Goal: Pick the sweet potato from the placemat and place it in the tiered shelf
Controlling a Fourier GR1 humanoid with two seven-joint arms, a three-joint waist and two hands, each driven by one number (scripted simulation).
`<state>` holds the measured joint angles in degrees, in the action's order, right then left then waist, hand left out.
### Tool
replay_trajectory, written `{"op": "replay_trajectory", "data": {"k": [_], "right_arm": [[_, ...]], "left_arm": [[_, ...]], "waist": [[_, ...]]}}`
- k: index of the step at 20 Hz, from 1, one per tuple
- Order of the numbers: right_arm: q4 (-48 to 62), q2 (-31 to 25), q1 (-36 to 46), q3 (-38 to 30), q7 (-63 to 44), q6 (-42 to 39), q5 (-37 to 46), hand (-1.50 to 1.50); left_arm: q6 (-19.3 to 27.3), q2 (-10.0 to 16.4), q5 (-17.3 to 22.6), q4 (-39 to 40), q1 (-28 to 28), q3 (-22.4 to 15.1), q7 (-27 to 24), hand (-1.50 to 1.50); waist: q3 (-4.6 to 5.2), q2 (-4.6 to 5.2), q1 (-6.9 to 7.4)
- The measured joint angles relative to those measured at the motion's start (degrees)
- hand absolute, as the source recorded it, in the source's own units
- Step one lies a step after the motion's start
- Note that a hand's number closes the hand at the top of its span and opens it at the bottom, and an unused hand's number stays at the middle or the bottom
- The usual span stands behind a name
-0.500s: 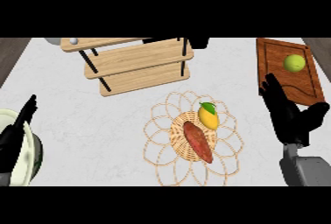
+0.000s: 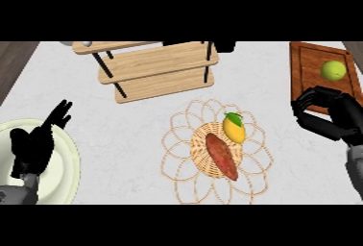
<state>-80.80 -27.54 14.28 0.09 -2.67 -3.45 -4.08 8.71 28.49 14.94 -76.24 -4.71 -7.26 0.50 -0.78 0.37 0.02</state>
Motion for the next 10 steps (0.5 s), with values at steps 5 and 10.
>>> {"op": "replay_trajectory", "data": {"k": [5,10], "right_arm": [[6.37,-2.30,0.22,-0.49,5.61,-7.56,-1.95,-1.50],[7.52,-6.46,0.85,0.77,9.45,-18.70,-4.01,-1.50]], "left_arm": [[-0.53,-3.22,2.50,0.54,-1.68,-0.31,6.10,0.00],[0.24,-5.14,2.78,0.35,-2.13,-0.60,10.03,0.00]], "waist": [[-0.29,-0.24,0.37],[-0.15,-0.57,0.33]]}}
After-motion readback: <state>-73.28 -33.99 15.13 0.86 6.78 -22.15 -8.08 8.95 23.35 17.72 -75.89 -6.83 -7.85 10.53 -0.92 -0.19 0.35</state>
